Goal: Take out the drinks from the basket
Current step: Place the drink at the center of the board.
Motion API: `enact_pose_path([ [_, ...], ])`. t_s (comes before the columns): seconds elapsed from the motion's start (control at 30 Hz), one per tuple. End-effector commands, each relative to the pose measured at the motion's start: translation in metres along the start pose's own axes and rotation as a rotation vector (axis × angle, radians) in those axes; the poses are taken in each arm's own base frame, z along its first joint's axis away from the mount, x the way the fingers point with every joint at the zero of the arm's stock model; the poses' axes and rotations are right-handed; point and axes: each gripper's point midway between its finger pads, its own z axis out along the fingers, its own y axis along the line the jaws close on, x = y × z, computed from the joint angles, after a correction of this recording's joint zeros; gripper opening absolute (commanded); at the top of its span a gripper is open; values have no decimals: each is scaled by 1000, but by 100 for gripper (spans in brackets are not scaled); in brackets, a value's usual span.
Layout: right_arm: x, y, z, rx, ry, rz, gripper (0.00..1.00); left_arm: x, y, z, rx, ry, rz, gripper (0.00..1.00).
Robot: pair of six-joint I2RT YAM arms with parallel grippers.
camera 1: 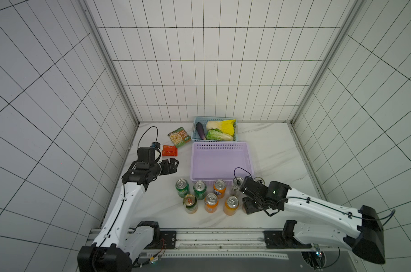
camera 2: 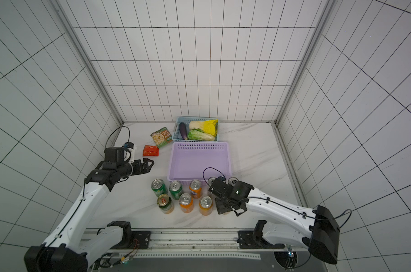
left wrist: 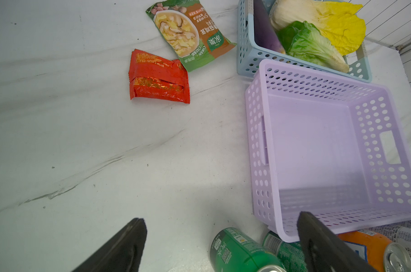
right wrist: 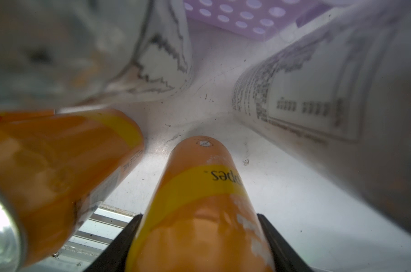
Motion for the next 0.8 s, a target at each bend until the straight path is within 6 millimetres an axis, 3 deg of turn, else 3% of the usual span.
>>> enact_pose_path([
  [0.0,-2,0,4,5,-23,14,69,-3,2,-1,-9,-9,13,98],
  [0.43,-2,-1,7,7,-28,23,74,-4,2,-1,-8,-10,14,98],
  [0.77,-7,-2,-4,-2,-60,24,80,-3,2,-1,-9,-9,13,98],
])
